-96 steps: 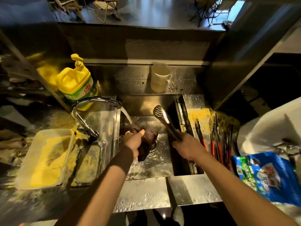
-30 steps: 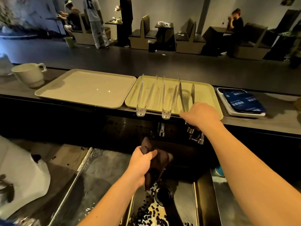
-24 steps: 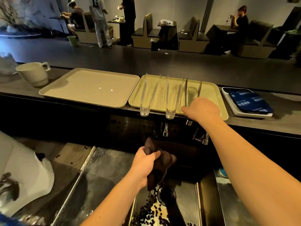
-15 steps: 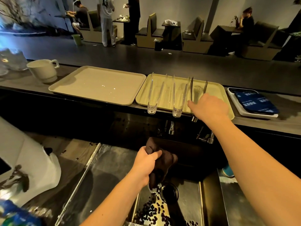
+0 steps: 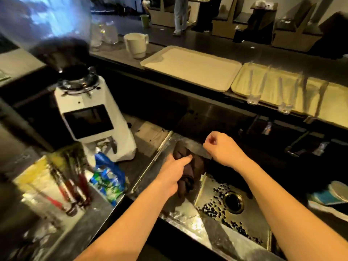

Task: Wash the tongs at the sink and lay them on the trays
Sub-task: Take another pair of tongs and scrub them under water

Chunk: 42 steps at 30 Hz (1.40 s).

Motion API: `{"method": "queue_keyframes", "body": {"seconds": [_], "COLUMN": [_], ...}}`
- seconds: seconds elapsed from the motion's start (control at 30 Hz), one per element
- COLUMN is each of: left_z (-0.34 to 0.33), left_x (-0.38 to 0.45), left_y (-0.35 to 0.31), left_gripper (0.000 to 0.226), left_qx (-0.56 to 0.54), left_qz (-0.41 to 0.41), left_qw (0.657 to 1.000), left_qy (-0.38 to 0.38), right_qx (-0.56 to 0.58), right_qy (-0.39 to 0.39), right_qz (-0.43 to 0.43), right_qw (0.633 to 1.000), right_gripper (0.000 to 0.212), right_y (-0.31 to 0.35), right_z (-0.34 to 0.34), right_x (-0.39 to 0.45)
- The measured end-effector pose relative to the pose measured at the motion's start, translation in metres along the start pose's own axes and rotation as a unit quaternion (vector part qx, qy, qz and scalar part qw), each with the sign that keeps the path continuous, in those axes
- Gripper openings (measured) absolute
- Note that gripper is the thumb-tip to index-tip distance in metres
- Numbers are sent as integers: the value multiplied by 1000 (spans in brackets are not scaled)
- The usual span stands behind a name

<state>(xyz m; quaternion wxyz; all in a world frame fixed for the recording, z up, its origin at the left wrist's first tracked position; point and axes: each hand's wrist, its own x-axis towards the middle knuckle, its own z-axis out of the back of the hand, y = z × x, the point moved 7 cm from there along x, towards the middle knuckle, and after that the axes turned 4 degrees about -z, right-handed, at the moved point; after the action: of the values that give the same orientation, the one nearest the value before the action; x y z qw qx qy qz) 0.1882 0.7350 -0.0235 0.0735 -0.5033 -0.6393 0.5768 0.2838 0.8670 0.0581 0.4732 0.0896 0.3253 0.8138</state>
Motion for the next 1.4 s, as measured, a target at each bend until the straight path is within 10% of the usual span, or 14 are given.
{"method": "queue_keyframes", "body": {"seconds": [0.4, 0.6, 0.83, 1.2, 1.4], "left_z": [304, 395, 455, 470, 478], "left_x": [-80, -112, -111, -73, -75], "left_y": [-12, -12, -13, 3, 14], "left_gripper": [22, 15, 8, 20, 29], "left_qx": [-94, -137, -137, -205, -224], "left_qz": [-52, -55, -65, -1, 6], "left_qw": [977, 978, 963, 923, 914], "left_qy": [-182, -150, -225, -324, -337], "right_qx": [-32, -67, -143, -275, -312], "right_qy": [165, 160, 193, 265, 255], "right_qz": [114, 109, 161, 193, 254], "right_qw": [979, 979, 957, 904, 879], "right_gripper": [8, 16, 16, 80, 36], "right_y": [193, 244, 276, 281, 287], "right_z": [-252, -321, -386, -486, -494], "right_x": [-56, -80, -73, -31, -33]}}
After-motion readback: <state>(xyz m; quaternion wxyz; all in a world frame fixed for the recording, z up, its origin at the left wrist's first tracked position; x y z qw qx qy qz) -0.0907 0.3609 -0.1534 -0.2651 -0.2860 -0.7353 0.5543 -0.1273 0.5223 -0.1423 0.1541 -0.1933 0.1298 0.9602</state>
